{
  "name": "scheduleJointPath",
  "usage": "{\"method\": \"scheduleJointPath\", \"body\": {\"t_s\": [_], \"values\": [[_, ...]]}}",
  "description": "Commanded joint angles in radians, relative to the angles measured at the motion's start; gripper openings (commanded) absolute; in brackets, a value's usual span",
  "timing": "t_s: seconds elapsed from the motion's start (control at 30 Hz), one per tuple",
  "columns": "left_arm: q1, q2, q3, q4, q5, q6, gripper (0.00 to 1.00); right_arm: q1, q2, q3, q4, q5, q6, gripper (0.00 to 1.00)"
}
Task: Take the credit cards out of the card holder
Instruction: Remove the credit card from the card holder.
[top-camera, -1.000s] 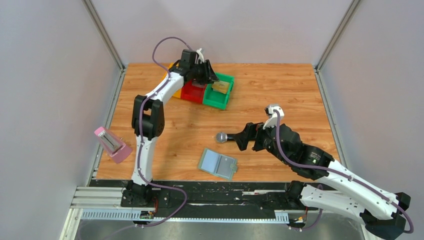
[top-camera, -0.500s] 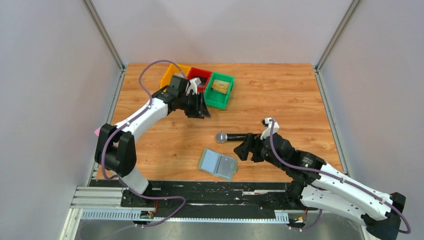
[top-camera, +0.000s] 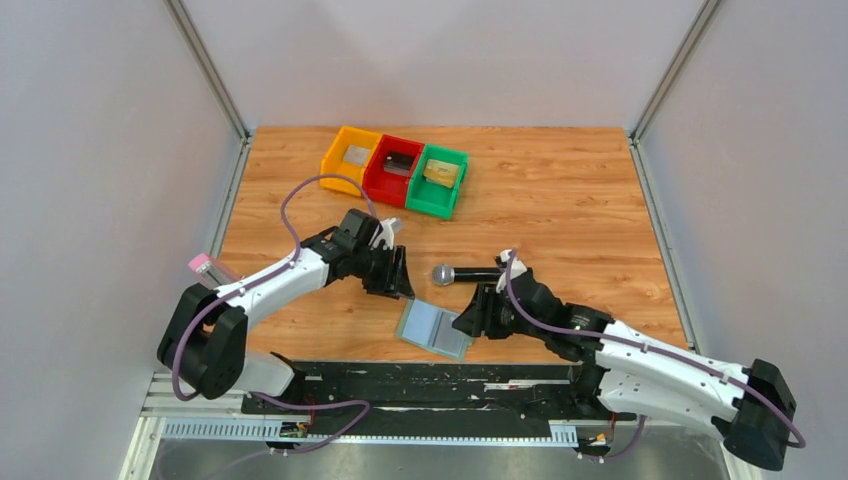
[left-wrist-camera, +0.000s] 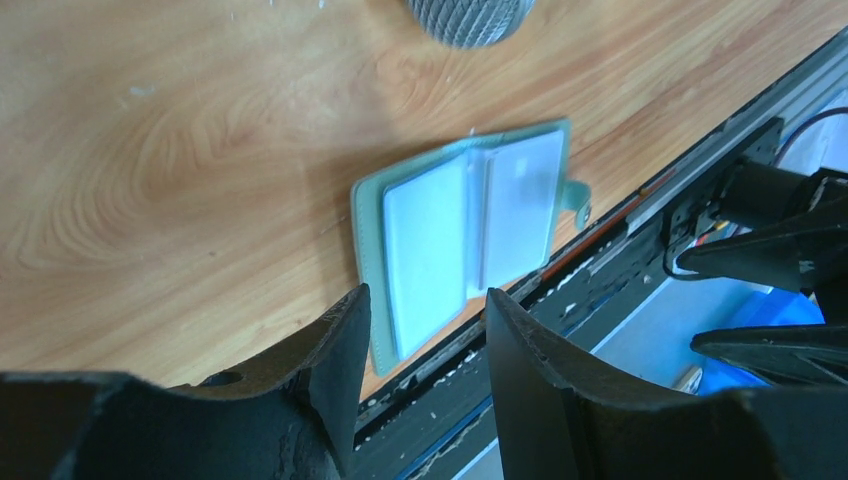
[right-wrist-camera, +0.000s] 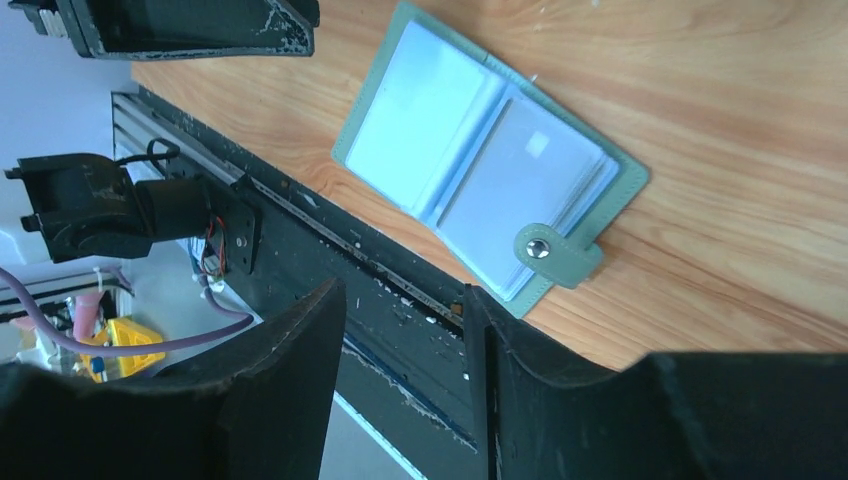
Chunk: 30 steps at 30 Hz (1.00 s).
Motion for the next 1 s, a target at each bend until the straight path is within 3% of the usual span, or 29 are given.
{"method": "scheduleJointPath", "body": {"t_s": [0.0, 0.2, 0.5, 0.83, 0.97], "values": [[-0.021, -0.041, -0.081, 0.085, 0.005, -0.022, 0.55, 0.007, 0.108, -0.017, 0.184, -0.119, 0.069, 0.48], [-0.030, -0.043, -0.130, 0.123, -0.002, -0.028, 0.55, 0.018, 0.236, -0.003, 0.234, -0.100, 0.094, 0.50], [-0.052, -0.030, -0.214, 0.249, 0.060, -0.076, 0.48, 0.019, 0.276, -0.040, 0.231, -0.016, 0.120, 0.51], [-0.097, -0.035, -0.298, 0.396, 0.078, -0.175, 0.25, 0.017, 0.299, -0.059, 0.194, 0.054, 0.118, 0.52], [-0.111, -0.035, -0.324, 0.444, 0.085, -0.216, 0.22, 0.015, 0.295, -0.064, 0.141, 0.096, 0.098, 0.53]]}}
